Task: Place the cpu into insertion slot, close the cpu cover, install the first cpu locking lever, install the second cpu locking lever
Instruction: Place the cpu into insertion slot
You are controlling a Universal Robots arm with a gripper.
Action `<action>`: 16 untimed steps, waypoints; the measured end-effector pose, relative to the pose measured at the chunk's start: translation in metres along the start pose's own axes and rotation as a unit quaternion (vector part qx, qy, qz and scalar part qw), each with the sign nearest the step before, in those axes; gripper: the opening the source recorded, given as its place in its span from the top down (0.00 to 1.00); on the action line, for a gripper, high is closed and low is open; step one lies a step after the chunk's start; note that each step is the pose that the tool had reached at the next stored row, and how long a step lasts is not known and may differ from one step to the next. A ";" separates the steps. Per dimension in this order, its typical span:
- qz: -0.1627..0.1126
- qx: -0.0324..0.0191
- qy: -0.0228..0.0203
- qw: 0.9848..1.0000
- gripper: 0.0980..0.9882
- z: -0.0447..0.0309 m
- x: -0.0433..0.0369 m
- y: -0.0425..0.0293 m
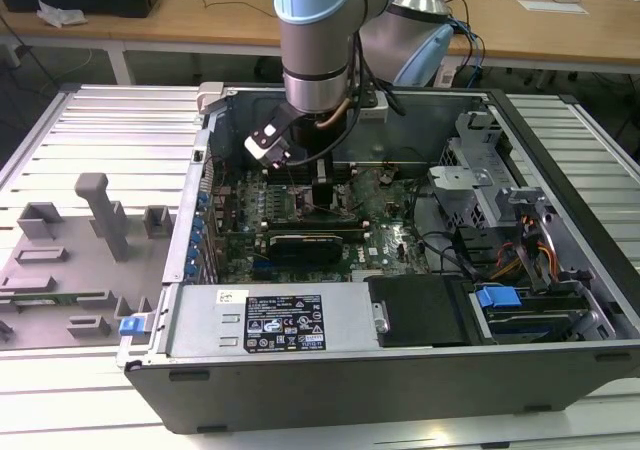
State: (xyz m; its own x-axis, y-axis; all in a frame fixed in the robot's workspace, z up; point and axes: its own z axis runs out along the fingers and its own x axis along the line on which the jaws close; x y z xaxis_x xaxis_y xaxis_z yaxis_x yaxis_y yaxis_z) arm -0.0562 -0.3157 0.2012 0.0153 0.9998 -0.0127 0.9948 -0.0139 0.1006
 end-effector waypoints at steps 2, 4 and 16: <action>0.000 0.000 0.000 1.000 0.50 0.0015 0.0000 -0.0003; 0.000 0.000 0.000 1.000 0.50 0.0015 0.0001 -0.0003; 0.000 0.000 0.000 1.000 0.42 -0.0039 0.0002 0.0002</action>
State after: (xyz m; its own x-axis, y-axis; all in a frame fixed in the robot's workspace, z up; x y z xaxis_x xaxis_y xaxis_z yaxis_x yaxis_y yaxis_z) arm -0.0564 -0.3155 0.2051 0.0154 0.9998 -0.0132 0.9949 -0.0140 0.1003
